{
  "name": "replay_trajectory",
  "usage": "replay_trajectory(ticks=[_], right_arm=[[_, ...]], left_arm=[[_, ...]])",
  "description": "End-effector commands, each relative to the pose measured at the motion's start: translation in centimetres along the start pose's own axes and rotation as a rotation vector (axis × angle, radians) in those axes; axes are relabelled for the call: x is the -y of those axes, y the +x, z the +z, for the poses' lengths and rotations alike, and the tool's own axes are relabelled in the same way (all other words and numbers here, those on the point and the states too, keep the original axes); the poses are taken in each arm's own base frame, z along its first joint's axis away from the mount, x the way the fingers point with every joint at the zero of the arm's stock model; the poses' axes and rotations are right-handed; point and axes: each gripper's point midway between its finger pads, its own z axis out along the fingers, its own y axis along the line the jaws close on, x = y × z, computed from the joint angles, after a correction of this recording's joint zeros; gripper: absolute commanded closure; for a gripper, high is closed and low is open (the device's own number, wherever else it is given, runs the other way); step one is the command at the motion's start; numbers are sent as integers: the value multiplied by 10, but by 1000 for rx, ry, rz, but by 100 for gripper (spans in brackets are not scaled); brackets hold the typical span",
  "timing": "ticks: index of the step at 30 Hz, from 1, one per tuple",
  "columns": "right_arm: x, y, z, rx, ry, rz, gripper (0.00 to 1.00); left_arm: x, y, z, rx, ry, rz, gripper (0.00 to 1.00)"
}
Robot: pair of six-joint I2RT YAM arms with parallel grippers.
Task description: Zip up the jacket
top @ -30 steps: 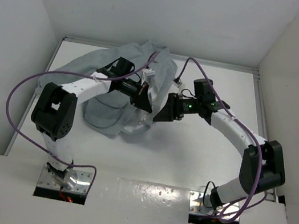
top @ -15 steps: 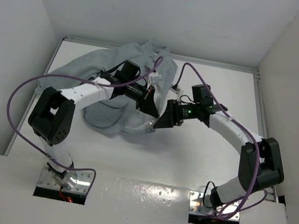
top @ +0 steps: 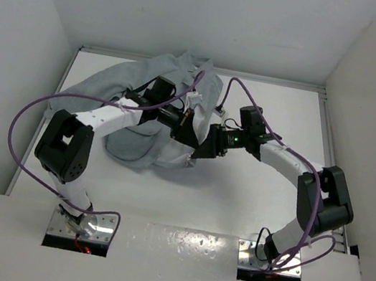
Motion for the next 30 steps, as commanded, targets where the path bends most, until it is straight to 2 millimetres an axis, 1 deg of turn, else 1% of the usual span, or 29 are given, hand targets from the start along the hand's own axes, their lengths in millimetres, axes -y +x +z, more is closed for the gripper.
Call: replay_trajectory(ticks=[1,4,5,6,7,9,10,12,13,17,18,20,24,26,29,30], right_arm=[[-10,-16,2,46,-79,-66,45],[-18,-17,4,42,-124,-95,54],[-18,-17,4,40,-128,-93,56],[-20,-15,6,32,-137,-91,58],[-21,-15,6,29,-144,-95,59],[-24,-12,7,21,-159,-108,59],[-28,-10,6,14,-174,-112,59],[-32,-6,6,6,-183,-134,60],[-32,-2,6,-6,-190,-129,60],[-34,6,4,-27,-191,-136,63],[-33,7,4,-28,-191,-133,63],[-34,10,5,-32,-193,-137,64],[-31,8,5,-30,-186,-130,69],[-33,3,6,-24,-193,-139,71],[-34,-2,8,-17,-199,-139,73],[-32,-3,9,-16,-197,-132,73]], left_arm=[[19,-12,-2,26,60,71,100],[21,-11,-2,26,69,71,100],[16,-11,-4,28,62,60,100],[16,-11,-4,28,62,60,100],[14,-15,-7,37,55,66,100],[14,-13,-6,33,65,48,100],[10,-15,-9,44,55,54,100],[7,-14,-11,45,58,31,100],[8,-19,-11,53,58,49,100],[6,-19,-10,52,58,28,100],[8,-23,-11,59,67,46,100],[6,-22,-9,55,68,29,100],[6,-25,-10,59,68,37,100],[6,-25,-10,59,68,37,100],[8,-25,-10,58,77,38,100],[10,-20,-6,47,85,30,100]])
